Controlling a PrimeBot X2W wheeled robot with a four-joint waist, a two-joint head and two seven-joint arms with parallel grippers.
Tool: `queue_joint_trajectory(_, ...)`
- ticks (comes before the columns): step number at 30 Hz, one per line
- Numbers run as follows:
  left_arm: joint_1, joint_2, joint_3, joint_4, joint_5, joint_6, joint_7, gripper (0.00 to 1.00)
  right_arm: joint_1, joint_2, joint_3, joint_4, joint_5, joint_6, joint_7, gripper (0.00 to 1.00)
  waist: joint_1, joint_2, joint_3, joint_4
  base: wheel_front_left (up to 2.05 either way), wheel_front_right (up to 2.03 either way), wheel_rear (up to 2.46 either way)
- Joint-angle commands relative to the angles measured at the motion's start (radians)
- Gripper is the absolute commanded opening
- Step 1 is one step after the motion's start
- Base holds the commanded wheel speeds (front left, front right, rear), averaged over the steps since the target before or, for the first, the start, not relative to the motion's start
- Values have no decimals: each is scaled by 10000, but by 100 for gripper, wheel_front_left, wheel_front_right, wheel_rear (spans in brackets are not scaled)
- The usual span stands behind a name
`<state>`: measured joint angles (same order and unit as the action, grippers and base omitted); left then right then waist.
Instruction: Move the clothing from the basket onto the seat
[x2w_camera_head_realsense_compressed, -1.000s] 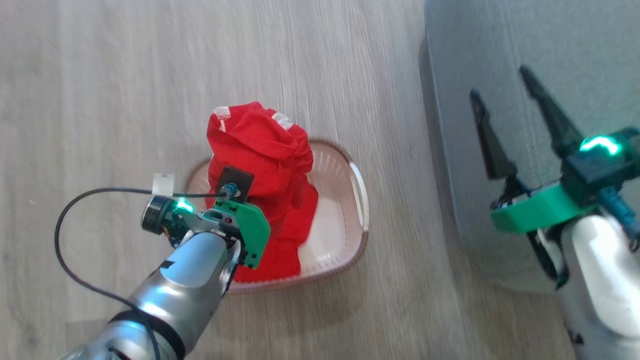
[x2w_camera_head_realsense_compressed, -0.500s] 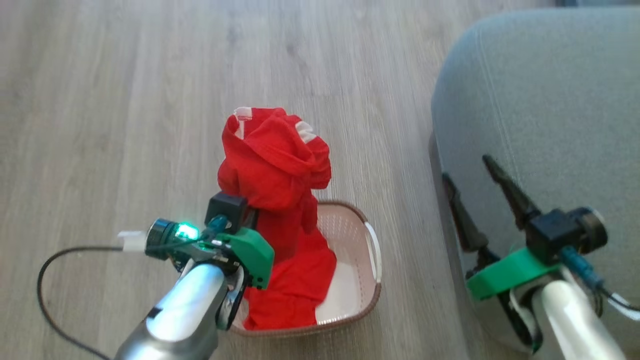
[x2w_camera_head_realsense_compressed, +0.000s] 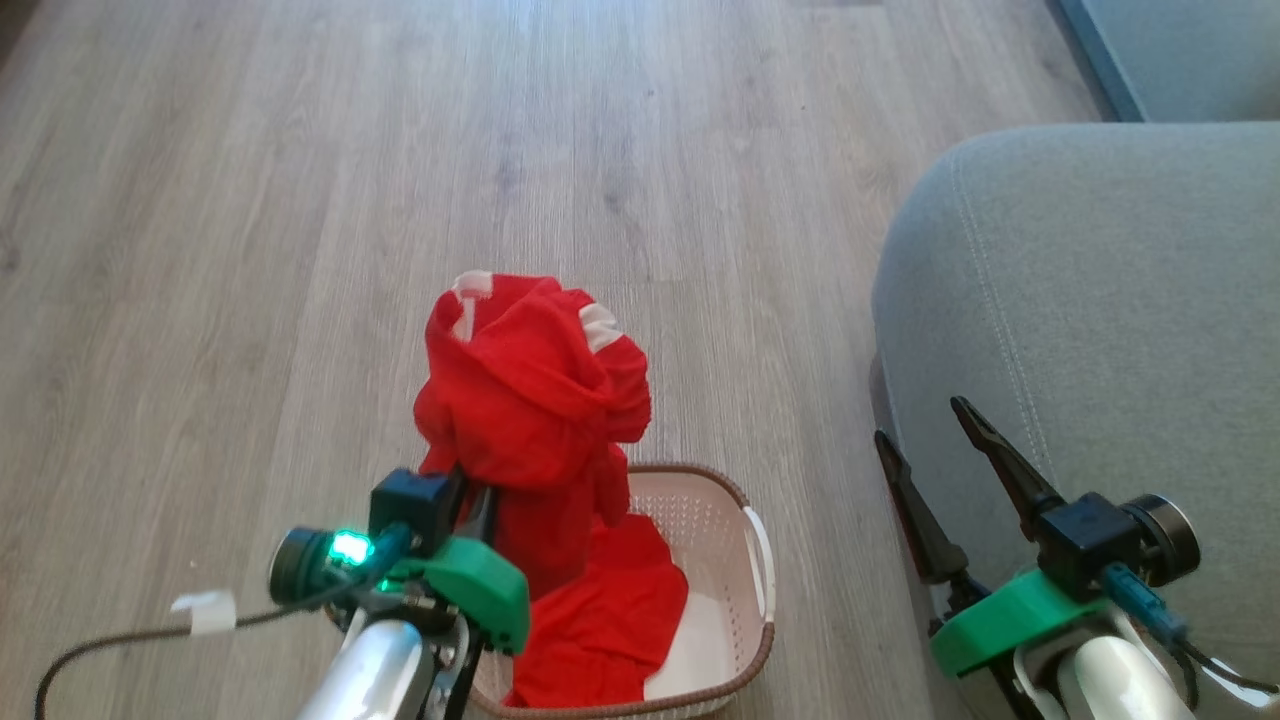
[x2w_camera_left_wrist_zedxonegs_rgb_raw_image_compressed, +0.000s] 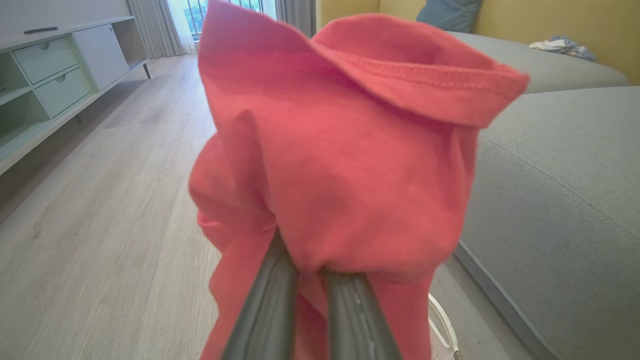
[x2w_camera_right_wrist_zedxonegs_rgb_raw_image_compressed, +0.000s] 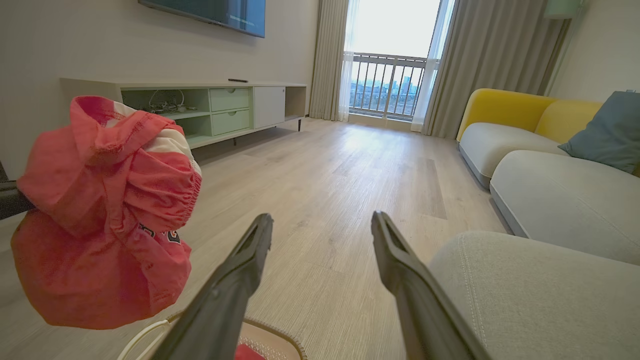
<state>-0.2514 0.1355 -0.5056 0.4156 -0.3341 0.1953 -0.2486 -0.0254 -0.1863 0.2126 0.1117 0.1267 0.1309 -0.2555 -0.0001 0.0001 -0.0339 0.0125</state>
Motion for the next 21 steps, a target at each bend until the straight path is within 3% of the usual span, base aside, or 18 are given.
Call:
queue_joint_trajectory(1,-172,1,596,-505,131,-64,-131,0,-179,16,205,-330,-94,-2,-63,100,1,-1,-108,-18,0,0,0)
queue_joint_trajectory(10,703,-410,1463,-1233,854,-481,-131,0,-95,82,144,-383,-96,-2,-63,100,1,-1,-305,95,0,0,0)
queue_joint_trajectory(21,282,-655,1974,-1662,1492,-1088,-131,0,-201,-107,518,-547,34,-2,-63,100,1,-1,-134,186,0,0,0)
